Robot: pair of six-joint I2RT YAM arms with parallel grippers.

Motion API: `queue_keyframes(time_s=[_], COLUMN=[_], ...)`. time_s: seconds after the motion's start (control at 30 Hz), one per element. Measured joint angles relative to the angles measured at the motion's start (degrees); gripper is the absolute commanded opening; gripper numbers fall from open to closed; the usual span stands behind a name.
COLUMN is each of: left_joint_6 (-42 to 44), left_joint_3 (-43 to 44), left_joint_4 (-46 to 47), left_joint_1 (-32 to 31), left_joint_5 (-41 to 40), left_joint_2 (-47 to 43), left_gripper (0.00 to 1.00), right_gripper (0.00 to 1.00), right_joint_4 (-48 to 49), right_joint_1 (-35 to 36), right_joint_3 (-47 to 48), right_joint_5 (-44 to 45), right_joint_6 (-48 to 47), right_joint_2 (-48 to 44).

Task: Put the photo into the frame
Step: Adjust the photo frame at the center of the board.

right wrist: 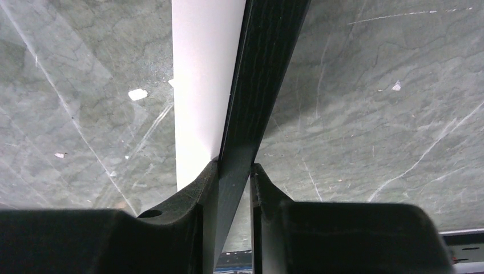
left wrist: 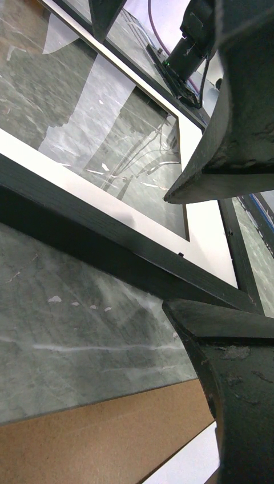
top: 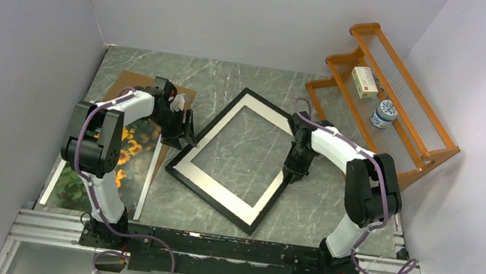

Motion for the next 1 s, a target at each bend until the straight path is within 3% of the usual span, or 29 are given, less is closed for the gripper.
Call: queue_keyframes(time_s=[0.27,0.53,0.73,0.8,0.87,0.93,1.0], left_joint_6=[0.0,-0.7,-1.6,-2.0,-2.1,-2.6,-3.1], left_joint_3=[0.0,-1.9,-4.4,-5.0,-5.5,-5.7,-5.7], left_joint_4=[0.0,1.6,3.5,3.9,4.2,4.4,4.4], left_joint_1=[0.0,0.0,0.3,0.3,0.3,0.3,0.2], left_joint_5=[0.0,0.0,-1.3,-2.0,-2.5,-2.6,-2.6], left_joint_2=[0.0,0.0,-0.9,-1.7,-2.4,-2.9,-3.4], left_gripper=[0.66,0.66,0.66,0.66,0.67,0.68,0.68], right_gripper=[0.00,0.00,0.00,0.29,0.49,0.63,0.69], right_joint_4=[1.3,9.7,13.9,14.2,14.2,15.2,16.2], right_joint_1=[-0.3,-2.1,-4.6,-5.3,-5.7,-5.7,-5.7], right_joint_3=[-0.8,-6.1,-4.4,-2.3,0.7,3.1,4.5], right_joint_5=[-1.7,-7.0,-12.1,-13.0,-13.0,-12.6,-11.9], right_joint_6=[-2.0,-8.0,-12.9,-14.2,-15.2,-16.0,-15.9], right_joint_2=[-0.4,-4.4,-1.8,0.2,2.5,4.2,4.9])
